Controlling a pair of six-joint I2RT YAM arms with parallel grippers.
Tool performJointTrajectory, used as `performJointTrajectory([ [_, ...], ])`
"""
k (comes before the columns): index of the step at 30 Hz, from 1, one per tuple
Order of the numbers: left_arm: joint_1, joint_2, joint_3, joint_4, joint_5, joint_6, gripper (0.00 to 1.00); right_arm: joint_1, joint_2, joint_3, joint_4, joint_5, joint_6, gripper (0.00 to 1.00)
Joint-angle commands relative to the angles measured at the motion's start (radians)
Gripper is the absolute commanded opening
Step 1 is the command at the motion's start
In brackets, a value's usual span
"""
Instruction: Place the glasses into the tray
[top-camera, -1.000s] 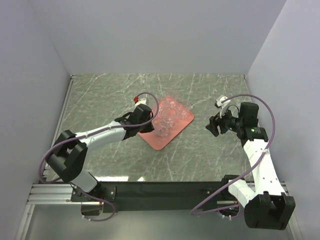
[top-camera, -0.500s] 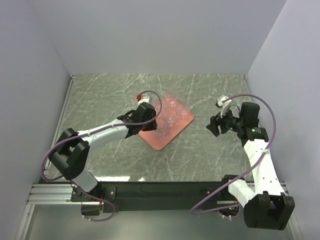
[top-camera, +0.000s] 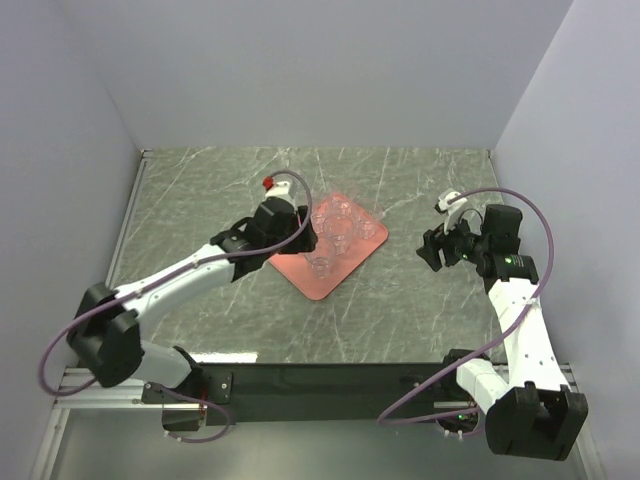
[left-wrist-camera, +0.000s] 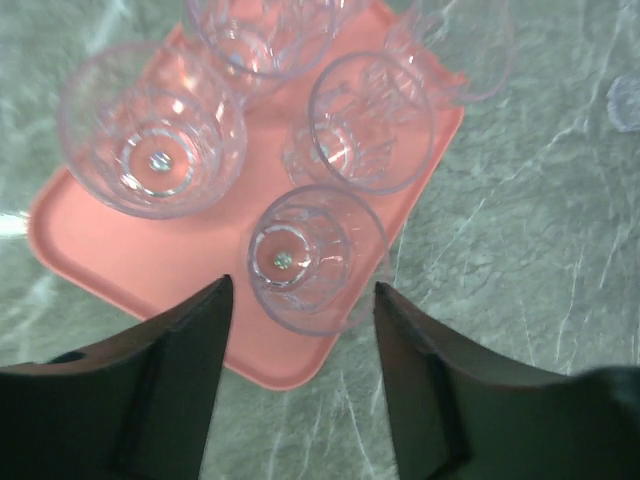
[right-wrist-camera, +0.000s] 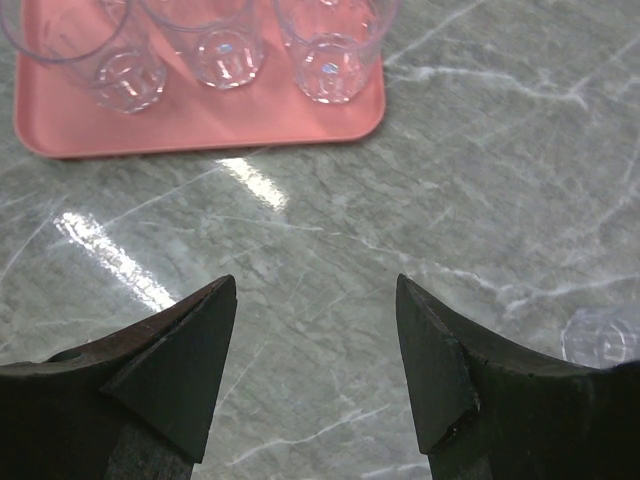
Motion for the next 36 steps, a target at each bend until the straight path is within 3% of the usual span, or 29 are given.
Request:
performJointTrajectory([
  [1, -0.005, -0.122, 0.003, -0.034, -0.063, 0.087, 0.66, -0.012, 0.020, 0.016, 0.046, 0.096, 0.040, 0.72],
  [8, 0.042, -0.355, -0.049, -0.123, -0.263, 0.242, 0.98, -0.015, 0.135, 0.069, 0.065, 0.336, 0.093, 0.72],
  [13, 0.115, -0.526, -0.116, -0.151, -0.344, 0.383, 0.99, -0.020, 0.230, 0.118, 0.066, 0.470, 0.138, 0.72],
  [16, 0.136, -0.614, -0.202, -0.122, -0.419, 0.387, 0.99, -0.021, 0.284, 0.174, 0.065, 0.560, 0.170, 0.71],
  [20, 0.136, -0.731, -0.305, -0.039, -0.399, 0.397, 0.99, -0.024, 0.368, 0.276, 0.028, 0.659, 0.193, 0.67],
  [24, 0.145, -0.759, -0.303, -0.054, -0.453, 0.393, 0.99, -0.030, 0.456, 0.382, -0.019, 0.731, 0.205, 0.64],
  [36, 0.165, -0.780, -0.308, -0.050, -0.395, 0.382, 0.99, -0.081, 0.689, 0.490, -0.093, 0.739, 0.264, 0.53],
])
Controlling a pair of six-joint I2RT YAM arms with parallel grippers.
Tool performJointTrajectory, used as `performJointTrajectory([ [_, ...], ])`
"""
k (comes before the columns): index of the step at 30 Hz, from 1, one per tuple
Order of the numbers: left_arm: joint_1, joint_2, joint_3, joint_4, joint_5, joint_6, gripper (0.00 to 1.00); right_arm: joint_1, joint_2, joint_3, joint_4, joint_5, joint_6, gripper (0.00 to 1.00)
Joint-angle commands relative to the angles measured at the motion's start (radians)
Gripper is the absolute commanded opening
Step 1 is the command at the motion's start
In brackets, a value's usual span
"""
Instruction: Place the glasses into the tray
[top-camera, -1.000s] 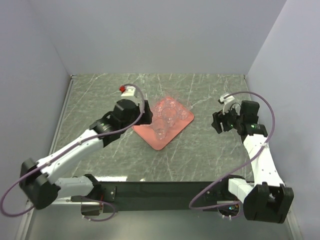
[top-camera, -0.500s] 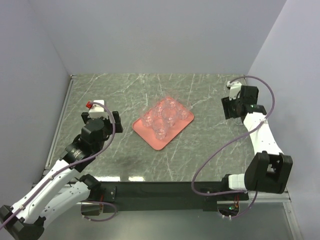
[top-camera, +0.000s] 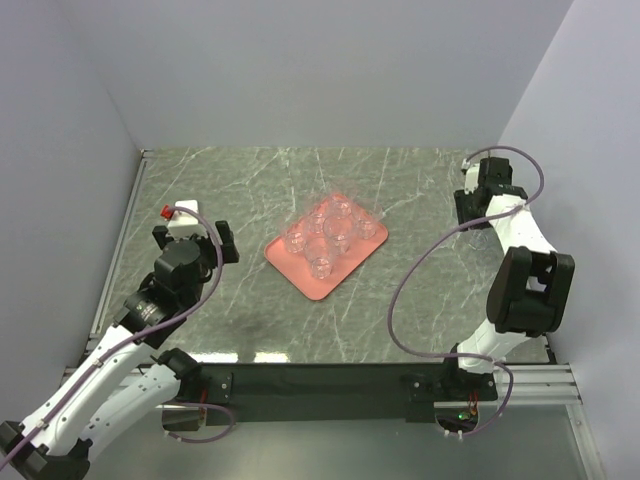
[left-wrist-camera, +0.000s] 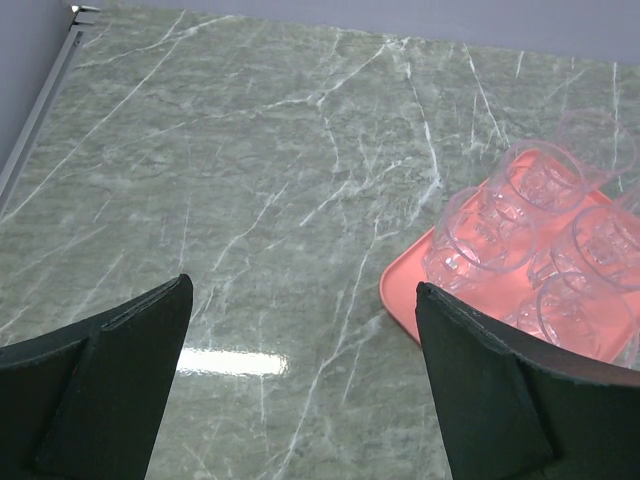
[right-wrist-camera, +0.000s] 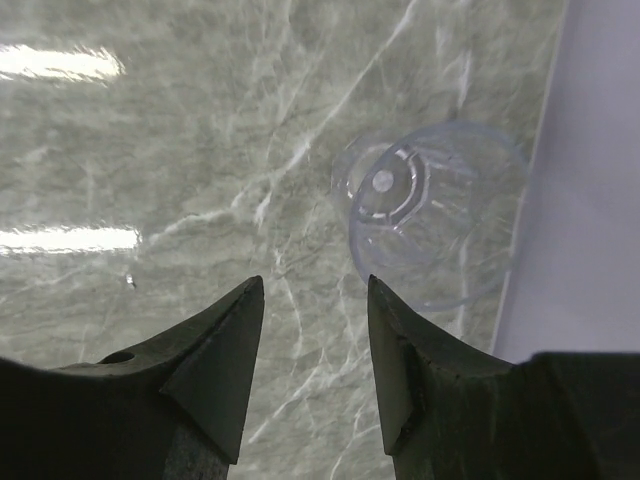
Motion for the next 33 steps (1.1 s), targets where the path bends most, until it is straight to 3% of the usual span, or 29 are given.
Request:
performJointTrajectory([
  [1, 0.006, -0.022, 0.000, 0.046, 0.009, 0.013, 0.99, -0.023, 0.029, 0.061, -0.029, 0.016, 0.024, 0.52],
  [15, 0.014, -0.016, -0.002, 0.046, 0.014, 0.013, 0.99, -0.041, 0.151, 0.101, -0.032, 0.015, 0.012, 0.38],
  [23, 0.016, -0.015, -0.003, 0.047, 0.012, 0.013, 0.99, -0.041, 0.109, 0.027, -0.018, -0.036, -0.053, 0.00],
  [25, 0.017, -0.013, -0.003, 0.049, 0.014, 0.013, 0.99, -0.040, 0.066, -0.002, -0.009, -0.038, -0.083, 0.00],
  [33, 0.019, -0.015, -0.006, 0.050, 0.012, 0.013, 0.99, -0.029, -0.145, -0.143, -0.051, -0.310, -0.249, 0.00],
])
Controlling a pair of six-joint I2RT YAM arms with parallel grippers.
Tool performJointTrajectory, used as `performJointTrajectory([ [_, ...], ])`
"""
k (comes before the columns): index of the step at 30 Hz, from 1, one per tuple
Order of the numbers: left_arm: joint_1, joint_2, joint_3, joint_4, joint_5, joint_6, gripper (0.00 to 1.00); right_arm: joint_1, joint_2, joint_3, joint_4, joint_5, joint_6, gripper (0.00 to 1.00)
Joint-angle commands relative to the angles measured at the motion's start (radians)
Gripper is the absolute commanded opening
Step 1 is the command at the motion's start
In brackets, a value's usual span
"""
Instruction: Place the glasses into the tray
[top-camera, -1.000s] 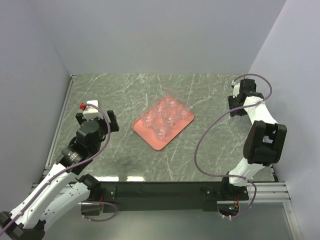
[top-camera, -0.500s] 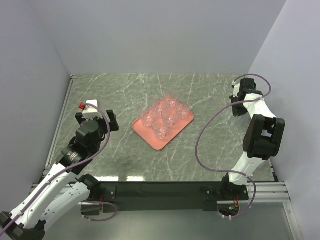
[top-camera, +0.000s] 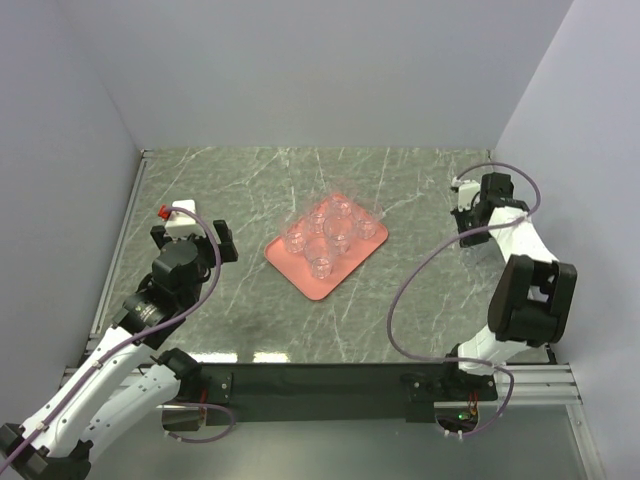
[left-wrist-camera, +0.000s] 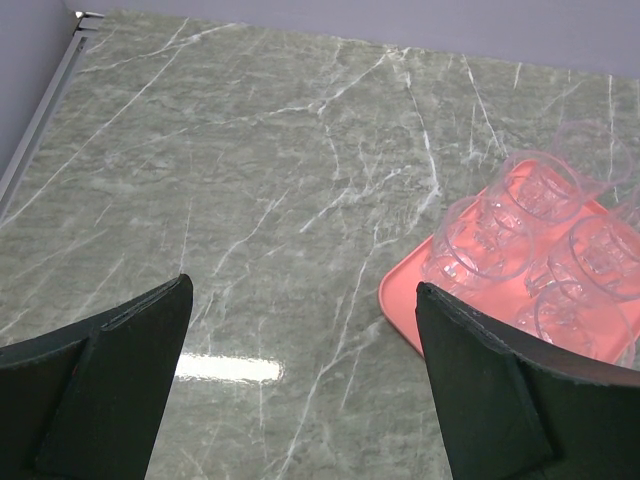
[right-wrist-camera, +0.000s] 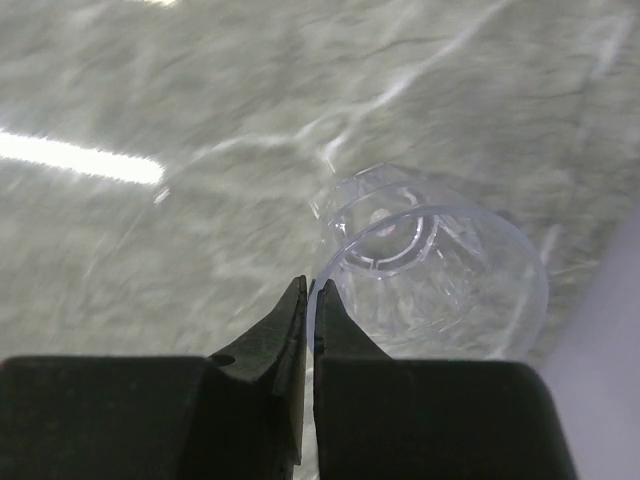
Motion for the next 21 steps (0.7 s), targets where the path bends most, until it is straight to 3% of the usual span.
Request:
performJointTrajectory([
  [1, 0.006, -0.004, -0.003, 0.035, 0.010, 0.013, 0.99, 0.020, -0.135, -0.040, -0.025, -0.157, -0.127, 0.00],
  [11, 0.012, 0.002, -0.003, 0.035, 0.008, 0.013, 0.99, 0.182, -0.351, -0.172, -0.072, -0.243, -0.237, 0.00],
  [21, 0.017, 0.007, -0.006, 0.040, -0.003, 0.013, 0.99, 0.501, -0.482, -0.226, -0.092, -0.332, -0.326, 0.00],
])
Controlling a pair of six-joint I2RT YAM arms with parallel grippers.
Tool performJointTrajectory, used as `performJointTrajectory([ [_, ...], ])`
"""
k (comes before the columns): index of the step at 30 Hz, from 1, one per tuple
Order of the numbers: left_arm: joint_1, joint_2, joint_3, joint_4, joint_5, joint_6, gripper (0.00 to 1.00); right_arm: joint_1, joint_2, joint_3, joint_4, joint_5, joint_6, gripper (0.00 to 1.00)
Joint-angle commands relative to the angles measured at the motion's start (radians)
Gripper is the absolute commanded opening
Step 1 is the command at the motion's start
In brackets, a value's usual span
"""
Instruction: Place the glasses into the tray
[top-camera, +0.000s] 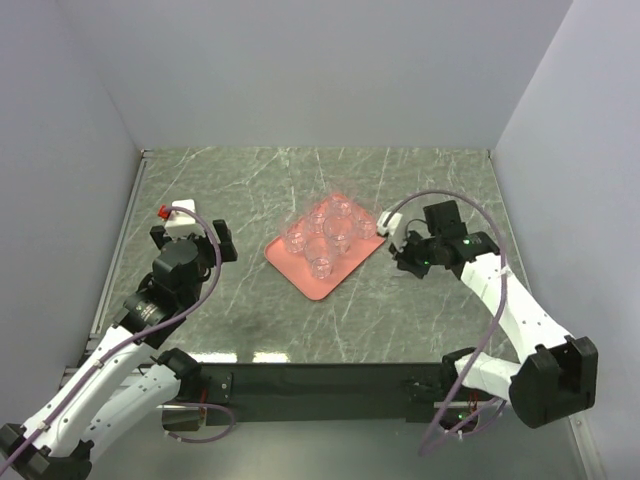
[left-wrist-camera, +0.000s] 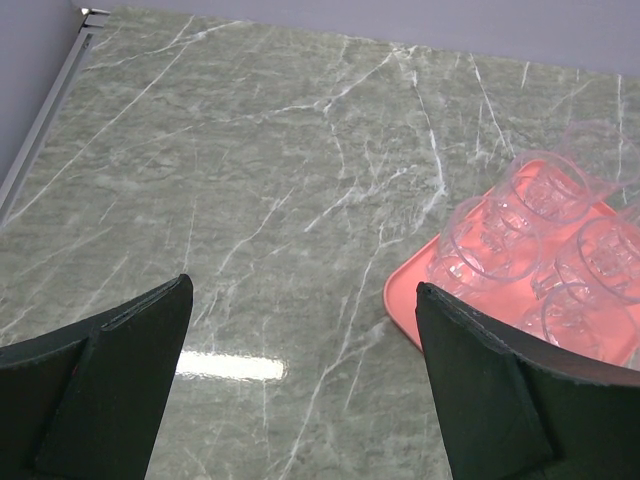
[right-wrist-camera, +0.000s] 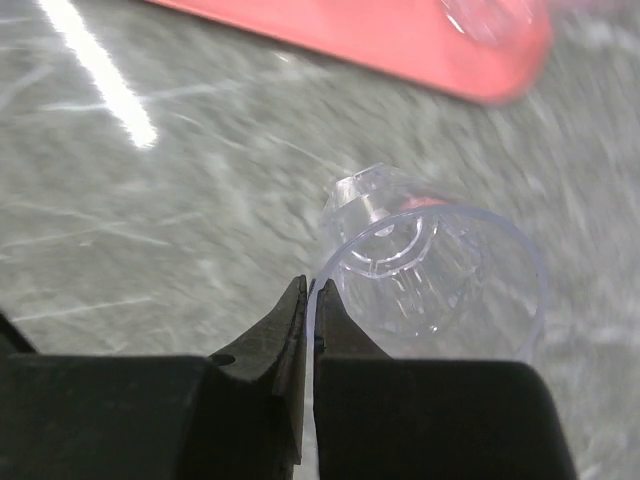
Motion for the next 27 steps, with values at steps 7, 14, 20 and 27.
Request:
performJointTrajectory([
  [7, 0.009, 0.015, -0.008, 0.042, -0.028, 0.015, 0.99, 0.268, 0.061, 0.098, -0.083, -0.081, -0.094, 0.00],
  [14, 0.019, 0.038, -0.011, 0.047, -0.040, 0.018, 1.00, 0.444, 0.161, 0.169, -0.055, -0.023, -0.047, 0.00],
  [20, 0.039, 0.062, -0.008, 0.045, -0.036, 0.019, 0.99, 0.543, 0.236, 0.250, -0.054, 0.028, -0.015, 0.00],
  [27, 0.052, 0.067, -0.007, 0.045, -0.030, 0.019, 0.99, 0.615, 0.327, 0.319, -0.045, 0.112, 0.042, 0.00],
])
